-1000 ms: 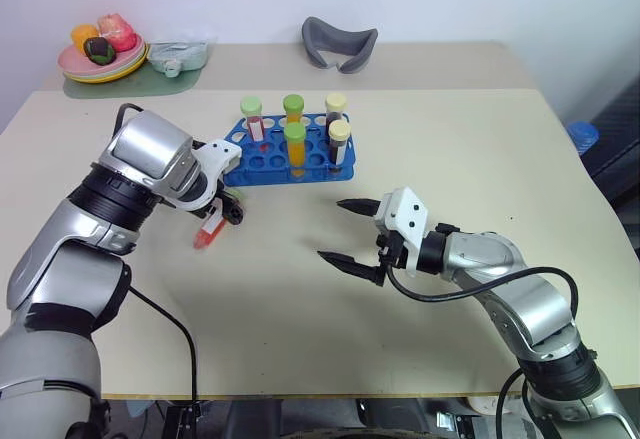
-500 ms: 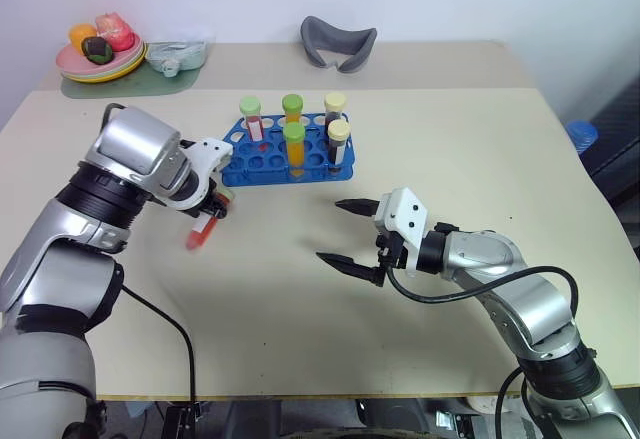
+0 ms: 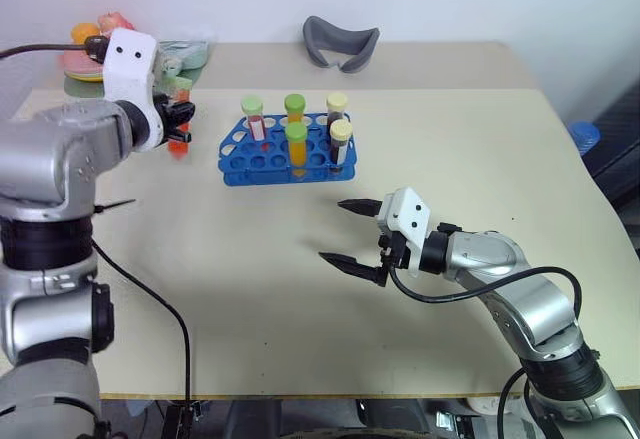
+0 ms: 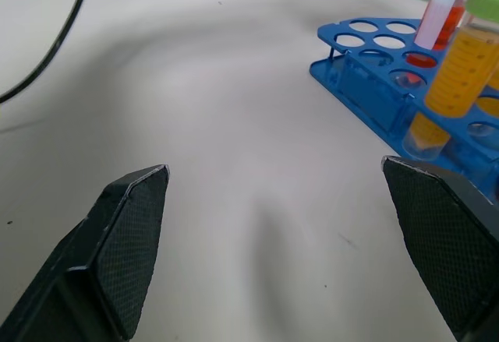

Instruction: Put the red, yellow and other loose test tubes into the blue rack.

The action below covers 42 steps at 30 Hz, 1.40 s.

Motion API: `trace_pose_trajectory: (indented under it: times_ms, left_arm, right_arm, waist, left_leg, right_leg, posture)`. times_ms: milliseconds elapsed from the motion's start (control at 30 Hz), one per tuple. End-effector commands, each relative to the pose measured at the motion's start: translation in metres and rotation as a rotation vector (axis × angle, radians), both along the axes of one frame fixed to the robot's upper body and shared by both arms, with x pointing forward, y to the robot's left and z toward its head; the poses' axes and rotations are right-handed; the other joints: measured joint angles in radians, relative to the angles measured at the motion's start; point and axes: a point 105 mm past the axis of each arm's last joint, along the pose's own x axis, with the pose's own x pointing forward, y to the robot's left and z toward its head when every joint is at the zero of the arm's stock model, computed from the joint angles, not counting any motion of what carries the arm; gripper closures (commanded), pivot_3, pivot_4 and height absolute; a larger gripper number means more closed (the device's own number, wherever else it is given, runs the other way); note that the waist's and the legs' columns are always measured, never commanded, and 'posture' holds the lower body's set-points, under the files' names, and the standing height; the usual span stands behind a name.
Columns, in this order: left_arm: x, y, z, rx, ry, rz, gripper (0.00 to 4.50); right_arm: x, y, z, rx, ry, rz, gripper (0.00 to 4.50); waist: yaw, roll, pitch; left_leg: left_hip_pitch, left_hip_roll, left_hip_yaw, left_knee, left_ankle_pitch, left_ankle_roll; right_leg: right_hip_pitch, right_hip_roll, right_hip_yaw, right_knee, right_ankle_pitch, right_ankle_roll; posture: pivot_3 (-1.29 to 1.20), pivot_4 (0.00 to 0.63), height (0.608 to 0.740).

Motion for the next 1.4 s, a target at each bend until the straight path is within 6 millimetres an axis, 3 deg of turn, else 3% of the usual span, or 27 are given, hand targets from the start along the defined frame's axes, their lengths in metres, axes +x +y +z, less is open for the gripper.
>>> trace_pose_trajectory:
  times_ms: [33,133,300,900,1400]
  left_arm:
    - [-0.016,-0.034,0.02,-0.038,-0.406,-0.006,3.34]
    - [-0.012,-0.052,0.002,-0.125,-0.514,0.012,3.34]
    - [-0.008,-0.069,-0.022,-0.073,-0.57,0.02,3.34]
    - [0.003,-0.065,-0.064,-0.177,-0.446,0.077,3.34]
    - [0.0,-0.07,-0.071,-0.188,-0.422,0.085,3.34]
  right_arm:
    - [0.002,0.004,0.014,0.039,-0.053,-0.004,0.0]
    - [0.003,0.004,0.014,0.035,-0.057,-0.008,0.0]
    - [0.004,0.003,0.015,0.034,-0.066,-0.025,0.0]
    - [0.005,-0.001,0.015,0.032,-0.075,-0.064,0.0]
    - [0.006,-0.001,0.015,0.029,-0.079,-0.062,0.0]
  waist:
    - [0.005,0.0,0.0]
    - [0.01,-0.001,0.0]
    - [0.005,0.0,0.0]
    - [-0.003,0.0,-0.001]
    - [-0.003,0.0,-0.001]
  left_leg:
    - [0.0,0.0,0.0,0.0,0.0,0.0]
    - [-0.001,0.0,0.0,0.001,0.0,0.0]
    - [0.0,0.0,0.001,0.0,-0.003,0.005]
    - [0.0,0.0,0.0,0.0,-0.003,0.005]
    - [0.001,0.0,0.0,0.0,-0.003,0.005]
  right_leg:
    - [0.0,0.0,0.0,-0.002,0.0,0.0]
    - [0.0,0.0,0.0,-0.002,0.0,0.0]
    - [-0.001,0.001,0.001,-0.001,0.001,0.0]
    - [0.0,0.001,0.0,0.0,0.0,0.0]
    - [0.001,0.001,0.0,-0.001,0.0,0.0]
  posture:
    - [0.0,0.15,0.74]
    - [0.0,0.15,0.74]
    - [0.0,0.15,0.74]
    - [0.0,0.15,0.74]
    - [0.0,0.15,0.74]
